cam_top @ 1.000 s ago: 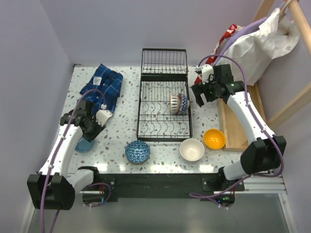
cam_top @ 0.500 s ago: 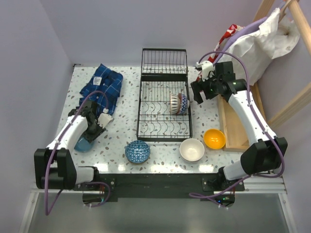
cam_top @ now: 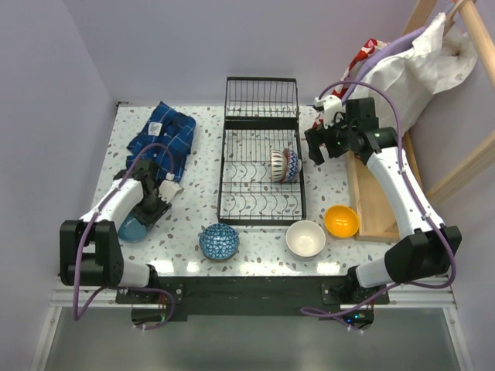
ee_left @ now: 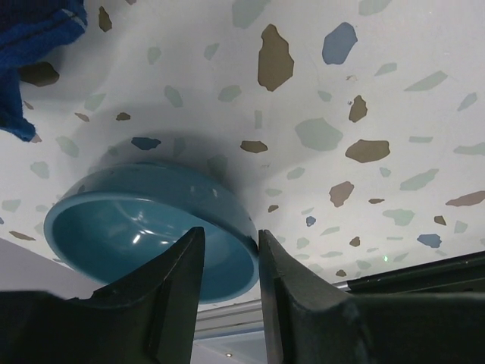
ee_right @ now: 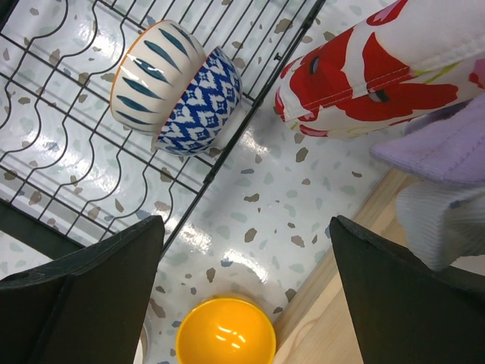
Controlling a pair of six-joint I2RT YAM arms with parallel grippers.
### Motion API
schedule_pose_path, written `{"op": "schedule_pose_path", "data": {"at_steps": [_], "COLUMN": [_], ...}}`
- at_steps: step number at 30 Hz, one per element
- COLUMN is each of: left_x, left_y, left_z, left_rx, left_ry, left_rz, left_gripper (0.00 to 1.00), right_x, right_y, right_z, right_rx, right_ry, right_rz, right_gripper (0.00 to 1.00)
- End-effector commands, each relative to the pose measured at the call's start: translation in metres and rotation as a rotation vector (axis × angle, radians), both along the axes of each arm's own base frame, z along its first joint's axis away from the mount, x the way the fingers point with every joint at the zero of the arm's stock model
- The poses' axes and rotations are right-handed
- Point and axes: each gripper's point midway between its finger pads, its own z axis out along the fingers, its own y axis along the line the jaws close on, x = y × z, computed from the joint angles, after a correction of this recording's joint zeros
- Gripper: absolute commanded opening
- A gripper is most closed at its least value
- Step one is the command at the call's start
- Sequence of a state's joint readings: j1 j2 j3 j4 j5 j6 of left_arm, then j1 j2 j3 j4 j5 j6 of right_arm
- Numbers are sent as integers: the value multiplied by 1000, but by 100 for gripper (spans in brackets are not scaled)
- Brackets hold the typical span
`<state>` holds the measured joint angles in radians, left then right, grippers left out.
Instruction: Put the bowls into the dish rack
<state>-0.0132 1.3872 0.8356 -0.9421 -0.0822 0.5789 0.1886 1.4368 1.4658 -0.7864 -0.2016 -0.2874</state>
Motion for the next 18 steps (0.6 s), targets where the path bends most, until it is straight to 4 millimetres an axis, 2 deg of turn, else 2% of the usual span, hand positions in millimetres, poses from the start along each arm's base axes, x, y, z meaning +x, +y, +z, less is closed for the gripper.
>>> {"op": "schedule_pose_path", "data": {"at_steps": [1,6,9,10,12,15,17,18], "left_x": [5,4,-1,-2,-3,-10,-21,-20], "left_y": [-2,-5,-5,-5,-5,-8,-12,-14], "left_z": [-8,-16,-20,-19,-15,-4,7,17], "left_rx": [-15,-30,-34,-34,-34,-53,-72,-80], "left_ry": [-27,-35,-31,-35,-37,-33,-21,-34], "left_rz": [39,49,48,41,40,38,43,43], "left_gripper": [38,34,21,11,1,0,0,0], "right_x": [1,3,3,4,4,2,1,0], "right_y": [2,1,1,1,0,-1,-1,-1], "right_z": [22,25,28,29,28,27,29,29], "right_rx": [24,27,28,29,21,14,14,13], "right_ry": [-59,-61,-67,-70,-67,-60,-62,-54], "right_rz": [-2,-14,-12,-14,-13,-8,-6,-6], "right_gripper": [95,95,95,95,95,94,94,94]}}
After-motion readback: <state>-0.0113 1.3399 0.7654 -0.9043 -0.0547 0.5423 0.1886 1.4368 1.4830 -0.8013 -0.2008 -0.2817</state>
